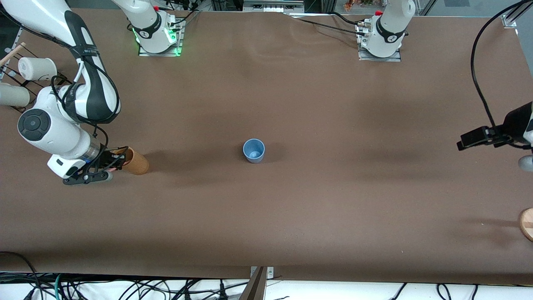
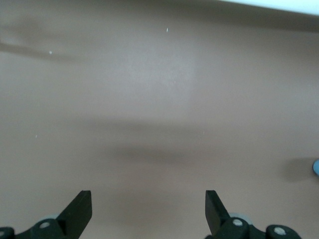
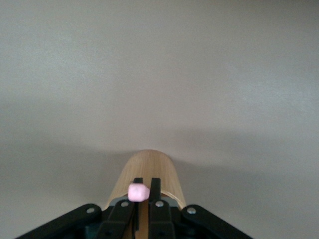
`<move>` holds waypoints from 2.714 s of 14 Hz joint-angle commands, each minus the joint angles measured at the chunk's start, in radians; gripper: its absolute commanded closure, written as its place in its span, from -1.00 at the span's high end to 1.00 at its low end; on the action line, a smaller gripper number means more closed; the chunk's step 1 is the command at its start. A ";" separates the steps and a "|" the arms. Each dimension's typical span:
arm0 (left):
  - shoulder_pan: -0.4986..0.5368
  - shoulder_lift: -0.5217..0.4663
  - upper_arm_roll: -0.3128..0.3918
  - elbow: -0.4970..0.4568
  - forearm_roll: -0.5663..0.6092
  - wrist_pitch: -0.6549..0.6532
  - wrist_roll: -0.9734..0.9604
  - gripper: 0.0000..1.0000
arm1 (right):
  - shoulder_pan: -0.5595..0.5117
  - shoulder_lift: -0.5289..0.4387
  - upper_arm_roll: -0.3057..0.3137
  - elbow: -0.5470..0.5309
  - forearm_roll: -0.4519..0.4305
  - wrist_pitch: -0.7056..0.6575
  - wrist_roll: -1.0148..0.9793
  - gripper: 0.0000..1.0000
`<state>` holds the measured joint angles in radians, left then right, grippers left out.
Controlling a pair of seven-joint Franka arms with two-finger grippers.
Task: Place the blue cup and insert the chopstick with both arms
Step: 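Grasp the pink chopstick with the right gripper while the left gripper retracts, then lift the pink chopstick and carry it over the blue cup, then lower the pink chopstick into the blue cup with the right gripper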
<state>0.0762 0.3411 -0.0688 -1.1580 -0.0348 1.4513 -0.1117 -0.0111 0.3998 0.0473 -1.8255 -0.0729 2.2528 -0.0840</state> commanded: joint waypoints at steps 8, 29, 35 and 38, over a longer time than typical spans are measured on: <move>-0.026 -0.209 -0.016 -0.190 -0.003 -0.035 0.012 1.00 | 0.006 -0.116 0.040 0.276 0.013 -0.448 0.120 -1.00; 0.005 -0.261 -0.009 -0.312 -0.034 0.032 0.029 1.00 | 0.556 0.211 0.217 0.552 -0.384 -0.211 1.382 -1.00; 0.005 -0.251 -0.009 -0.279 -0.033 0.030 0.029 1.00 | 0.562 0.255 0.217 0.516 -0.413 -0.222 1.369 -1.00; 0.005 -0.251 -0.011 -0.278 -0.034 0.030 0.029 1.00 | 0.559 0.249 0.217 0.509 -0.403 -0.246 1.363 0.69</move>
<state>0.0739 0.0825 -0.0780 -1.4590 -0.0414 1.4860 -0.1079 0.5448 0.6649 0.2692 -1.3142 -0.4688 2.0363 1.2783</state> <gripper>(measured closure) 0.000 0.767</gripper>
